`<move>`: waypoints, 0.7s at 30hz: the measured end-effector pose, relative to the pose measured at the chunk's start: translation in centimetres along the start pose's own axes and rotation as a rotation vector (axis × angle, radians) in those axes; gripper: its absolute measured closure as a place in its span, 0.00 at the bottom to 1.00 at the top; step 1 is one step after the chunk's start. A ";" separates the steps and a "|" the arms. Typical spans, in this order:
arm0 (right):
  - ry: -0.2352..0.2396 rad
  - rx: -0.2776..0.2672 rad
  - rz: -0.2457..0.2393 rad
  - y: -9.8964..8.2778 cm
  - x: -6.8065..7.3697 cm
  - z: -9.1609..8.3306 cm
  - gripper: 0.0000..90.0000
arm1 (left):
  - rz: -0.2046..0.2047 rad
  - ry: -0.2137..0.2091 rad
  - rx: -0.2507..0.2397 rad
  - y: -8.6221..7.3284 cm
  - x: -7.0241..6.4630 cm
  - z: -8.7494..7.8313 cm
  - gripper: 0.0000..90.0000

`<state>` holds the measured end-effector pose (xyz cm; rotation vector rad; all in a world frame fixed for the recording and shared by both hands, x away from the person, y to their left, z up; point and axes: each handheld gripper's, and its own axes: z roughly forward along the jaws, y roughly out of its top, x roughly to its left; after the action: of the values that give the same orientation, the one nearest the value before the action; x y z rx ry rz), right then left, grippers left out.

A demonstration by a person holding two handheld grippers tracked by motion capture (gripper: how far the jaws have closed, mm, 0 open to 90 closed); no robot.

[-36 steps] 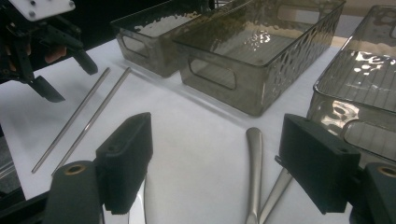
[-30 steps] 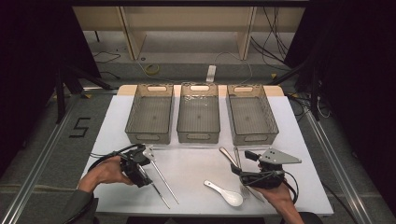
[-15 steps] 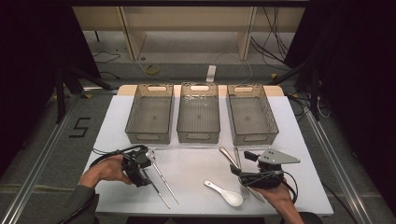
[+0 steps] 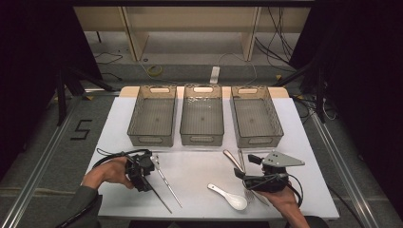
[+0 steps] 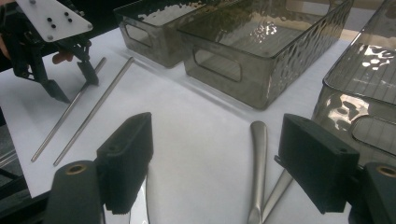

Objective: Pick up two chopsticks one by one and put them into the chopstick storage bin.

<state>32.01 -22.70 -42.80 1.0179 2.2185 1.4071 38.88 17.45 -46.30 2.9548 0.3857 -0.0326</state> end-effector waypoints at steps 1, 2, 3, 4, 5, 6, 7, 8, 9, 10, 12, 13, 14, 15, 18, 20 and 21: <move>0.000 0.000 0.000 0.0 0.0 0.0 0.30 | -0.002 0.004 0.003 -0.1 -0.1 0.0 0.43; -0.001 0.002 0.001 0.0 0.0 0.0 0.30 | -0.005 0.009 0.010 -0.1 -0.2 0.0 0.45; -0.001 0.002 0.001 0.0 0.0 0.0 0.30 | 0.006 0.016 0.034 -0.1 -0.2 -0.1 0.45; -0.002 0.003 0.001 0.0 0.0 0.0 0.30 | -0.007 0.032 0.043 0.0 -0.3 0.0 0.49; -0.003 0.004 0.003 0.0 0.0 0.0 0.30 | -0.007 0.032 0.043 0.0 -0.3 0.0 0.49; -0.004 0.005 0.002 0.0 -0.1 -0.1 0.30 | -0.009 0.037 0.048 0.0 -0.4 0.0 0.50; -0.006 0.005 0.004 0.0 -0.1 -0.1 0.30 | -0.009 0.037 0.048 0.0 -0.4 0.0 0.50; -0.007 0.005 0.004 0.0 -0.1 -0.1 0.30 | -0.013 0.039 0.049 0.0 -0.5 0.0 0.51; -0.008 0.006 0.004 0.0 -0.1 -0.1 0.31 | -0.011 0.040 0.058 0.0 -0.5 -0.1 0.53; -0.009 0.004 0.005 0.0 -0.1 -0.1 0.31 | -0.020 0.041 0.055 -0.1 -0.5 -0.1 0.56; -0.010 0.004 0.006 0.0 -0.1 -0.1 0.31 | -0.028 0.041 0.054 -0.2 -0.6 -0.1 0.59; -0.012 0.006 0.008 0.0 -0.2 -0.2 0.31 | -0.017 0.043 0.068 -0.2 -0.6 -0.2 0.63; -0.012 0.006 0.008 0.0 -0.2 -0.2 0.31 | -0.020 0.044 0.068 -0.2 -0.7 -0.2 0.63; -0.013 0.007 0.006 -0.1 -0.2 -0.1 0.31 | -0.024 0.044 0.065 -0.3 -0.8 -0.2 0.64; -0.014 0.016 0.001 -0.1 -0.2 -0.1 0.31 | -0.021 0.044 0.072 -0.4 -0.9 -0.3 0.70; -0.014 0.018 0.001 -0.1 -0.2 -0.1 0.31 | -0.022 0.044 0.072 -0.5 -1.1 -0.3 0.72; -0.014 0.018 0.001 -0.1 -0.2 -0.1 0.31 | -0.022 0.044 0.072 -0.5 -1.1 -0.3 0.73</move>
<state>32.04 -22.91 -42.82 1.0315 2.2252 1.3784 37.71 17.73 -46.05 3.0273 0.4313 0.0167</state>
